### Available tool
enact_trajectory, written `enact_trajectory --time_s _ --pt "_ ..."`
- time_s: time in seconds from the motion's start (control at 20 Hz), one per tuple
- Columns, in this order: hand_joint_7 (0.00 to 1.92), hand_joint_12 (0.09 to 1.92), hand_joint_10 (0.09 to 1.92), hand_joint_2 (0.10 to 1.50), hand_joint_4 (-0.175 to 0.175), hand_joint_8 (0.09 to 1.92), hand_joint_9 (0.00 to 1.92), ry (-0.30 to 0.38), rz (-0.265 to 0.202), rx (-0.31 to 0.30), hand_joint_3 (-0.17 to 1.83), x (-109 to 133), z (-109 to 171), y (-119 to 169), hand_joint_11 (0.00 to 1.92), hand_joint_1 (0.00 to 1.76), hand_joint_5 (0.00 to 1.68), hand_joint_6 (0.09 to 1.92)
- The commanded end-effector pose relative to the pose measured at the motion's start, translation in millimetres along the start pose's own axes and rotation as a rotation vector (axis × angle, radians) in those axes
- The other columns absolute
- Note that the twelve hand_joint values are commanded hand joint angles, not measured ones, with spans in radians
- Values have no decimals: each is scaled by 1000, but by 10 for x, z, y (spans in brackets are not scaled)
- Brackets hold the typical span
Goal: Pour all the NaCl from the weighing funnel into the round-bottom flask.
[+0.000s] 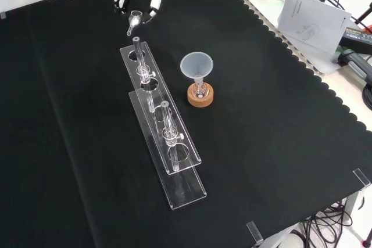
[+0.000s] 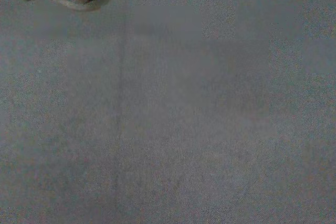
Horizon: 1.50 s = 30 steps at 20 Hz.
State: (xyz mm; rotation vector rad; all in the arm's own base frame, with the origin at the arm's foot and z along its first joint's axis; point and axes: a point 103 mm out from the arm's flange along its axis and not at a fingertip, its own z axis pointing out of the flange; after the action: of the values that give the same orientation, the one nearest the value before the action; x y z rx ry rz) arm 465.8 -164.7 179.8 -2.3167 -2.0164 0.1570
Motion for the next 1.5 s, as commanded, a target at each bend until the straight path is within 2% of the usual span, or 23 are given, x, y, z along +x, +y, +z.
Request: enact_trajectory --time_s 0.05,0.2,0.4,0.6,0.7,1.05,1.5 --pt "726 1045 334 744 175 622 1036 -7 24 -43 542 7 -247 -299 836 1094 1207 745" --pt "726 1043 332 744 175 623 1038 -18 17 -47 542 10 -326 -406 839 1094 1207 745" --pt "726 1040 330 744 175 623 1041 -63 -8 -51 542 126 -440 -578 843 1094 1207 745" --pt "726 1015 315 744 175 625 1052 -77 -8 -58 541 243 -556 -754 857 1094 1207 745" --pt "726 1011 311 744 175 625 1056 -115 -39 -56 540 381 -626 -838 863 1095 1207 744" --pt "731 980 288 743 175 629 1082 -120 -68 -55 539 648 -689 -1086 887 1096 1211 737" --pt "733 978 285 742 175 629 1102 -109 -142 -32 540 938 -791 -1155 896 1097 1213 734"
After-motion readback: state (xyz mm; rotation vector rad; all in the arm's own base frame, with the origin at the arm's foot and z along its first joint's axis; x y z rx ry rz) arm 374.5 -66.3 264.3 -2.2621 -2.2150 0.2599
